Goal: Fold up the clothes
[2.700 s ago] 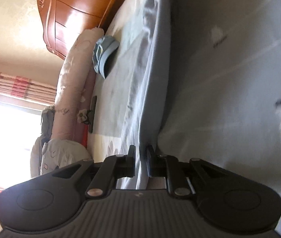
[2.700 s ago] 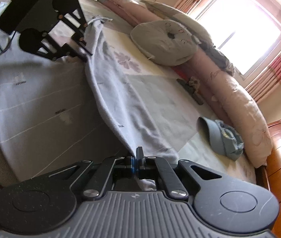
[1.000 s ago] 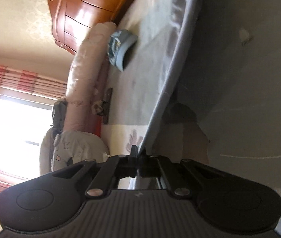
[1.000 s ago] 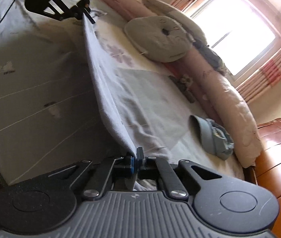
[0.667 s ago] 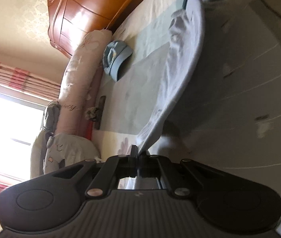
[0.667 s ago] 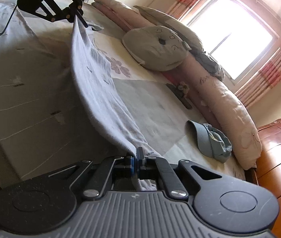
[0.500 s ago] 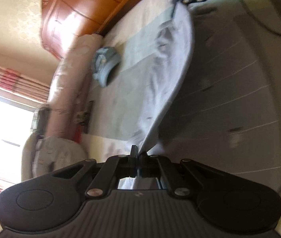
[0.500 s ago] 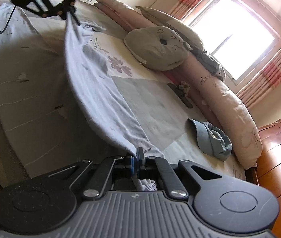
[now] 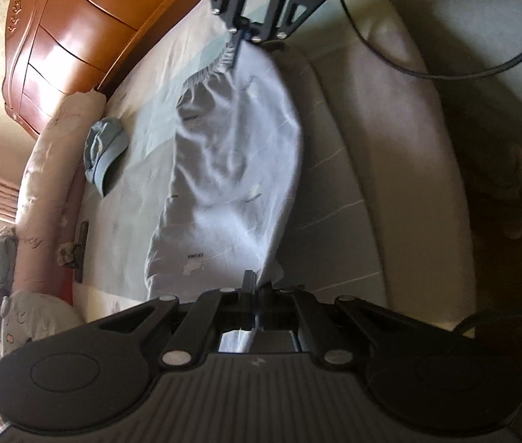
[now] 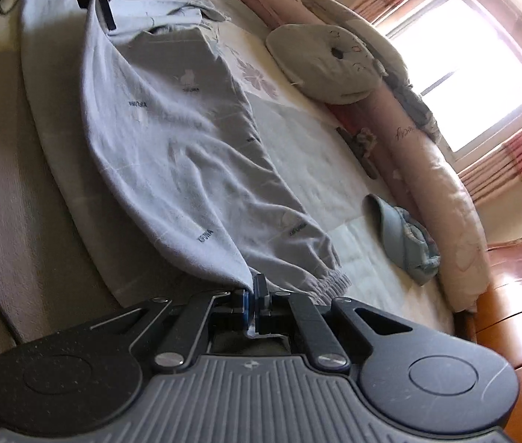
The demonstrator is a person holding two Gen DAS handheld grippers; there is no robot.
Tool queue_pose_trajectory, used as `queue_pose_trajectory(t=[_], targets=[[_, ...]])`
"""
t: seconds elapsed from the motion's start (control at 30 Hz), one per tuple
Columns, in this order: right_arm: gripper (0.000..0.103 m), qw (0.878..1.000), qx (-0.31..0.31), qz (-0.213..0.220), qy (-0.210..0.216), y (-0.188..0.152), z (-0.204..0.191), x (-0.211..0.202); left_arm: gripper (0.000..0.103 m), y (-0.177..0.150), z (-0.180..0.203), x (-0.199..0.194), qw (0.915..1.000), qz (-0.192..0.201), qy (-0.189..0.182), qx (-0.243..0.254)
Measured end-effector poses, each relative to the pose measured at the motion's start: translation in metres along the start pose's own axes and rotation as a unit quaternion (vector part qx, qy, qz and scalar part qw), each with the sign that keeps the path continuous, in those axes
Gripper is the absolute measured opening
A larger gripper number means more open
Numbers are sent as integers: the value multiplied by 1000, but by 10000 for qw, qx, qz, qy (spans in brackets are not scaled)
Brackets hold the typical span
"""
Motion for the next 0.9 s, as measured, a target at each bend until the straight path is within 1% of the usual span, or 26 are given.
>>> queue_pose_trajectory(t=[0.1, 0.17, 0.37, 0.43, 0.5, 0.57, 0.63, 0.7, 0.8, 0.9], targets=[[3, 9980, -166, 152, -594, 3, 2, -9, 0, -1, 0, -2, 10000, 38, -68, -27], [3, 9968, -172, 256, -734, 4, 5, -13, 0, -1, 2, -2, 9999, 24, -119, -17], [4, 9983, -452, -261, -241, -7, -14, 9, 0, -3, 15, 0, 9994, 22, -299, 154], [4, 9979, -479, -319, -293, -9, -21, 12, 0, -2, 16, 2, 9993, 37, -334, 161], [5, 9985, -348, -312, -283, -9, -20, 10, 0, -1, 16, 5, 9992, 51, -368, 162], [15, 9993, -145, -294, -204, -9, -15, 4, 0, -1, 16, 5, 9992, 76, -366, 151], [20, 9994, 57, -323, -110, -11, -9, -2, 0, -1, 14, 4, 9992, 114, -371, 88], [20, 9990, 281, -356, -14, -13, -2, -9, 0, -1, 12, 4, 9992, 151, -373, 25], [20, 9983, 521, -237, 135, -14, 0, -22, 0, -4, 8, -1, 9991, 241, -337, -128], [20, 9967, 751, -114, 290, -15, 2, -35, 0, -6, 1, -7, 9982, 318, -375, -357]])
Point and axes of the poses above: each gripper's, at about its wrist camera, not at the fingertips, and x roughly the way its jaws point, z to its right, y to its top, the point moved 2 cm from there along x, roughly the way its jaws point, and after that the axes turned 14 degrees about -z, right-handed, at the moved point
